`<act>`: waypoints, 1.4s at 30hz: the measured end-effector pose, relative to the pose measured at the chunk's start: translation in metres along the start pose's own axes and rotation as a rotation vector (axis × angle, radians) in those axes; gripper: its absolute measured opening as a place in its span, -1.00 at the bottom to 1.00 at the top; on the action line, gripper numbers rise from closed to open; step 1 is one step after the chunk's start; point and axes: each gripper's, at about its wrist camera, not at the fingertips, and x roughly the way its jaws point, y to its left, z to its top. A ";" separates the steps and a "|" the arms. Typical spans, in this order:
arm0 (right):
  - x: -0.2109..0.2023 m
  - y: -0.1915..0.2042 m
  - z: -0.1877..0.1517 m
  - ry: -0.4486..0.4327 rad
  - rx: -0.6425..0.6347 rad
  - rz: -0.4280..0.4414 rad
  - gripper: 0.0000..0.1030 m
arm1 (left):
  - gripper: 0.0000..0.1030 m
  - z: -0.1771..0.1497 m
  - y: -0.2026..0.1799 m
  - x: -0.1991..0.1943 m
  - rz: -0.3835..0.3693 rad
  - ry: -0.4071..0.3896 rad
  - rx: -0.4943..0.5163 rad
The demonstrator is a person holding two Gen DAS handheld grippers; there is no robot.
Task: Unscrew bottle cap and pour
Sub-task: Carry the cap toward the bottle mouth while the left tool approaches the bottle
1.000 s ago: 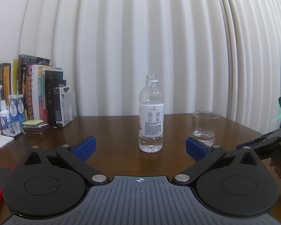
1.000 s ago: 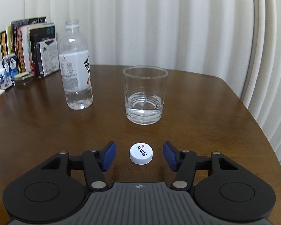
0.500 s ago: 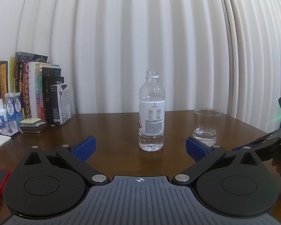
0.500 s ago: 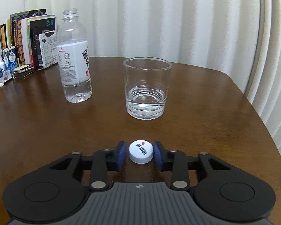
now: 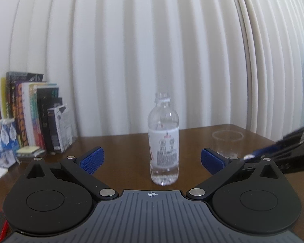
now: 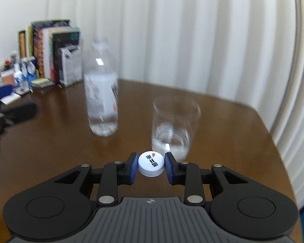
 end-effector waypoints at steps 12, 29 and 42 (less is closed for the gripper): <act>-0.003 0.003 0.079 -0.096 -0.080 0.096 -0.38 | 1.00 0.020 0.011 0.061 -0.035 -0.004 0.001; 0.033 0.001 0.127 -0.098 -0.101 0.181 -0.38 | 1.00 0.007 0.047 0.124 -0.281 0.011 -0.104; 0.051 0.011 0.144 -0.090 -0.117 0.217 -0.38 | 0.91 -0.002 0.042 0.118 -0.392 -0.054 -0.024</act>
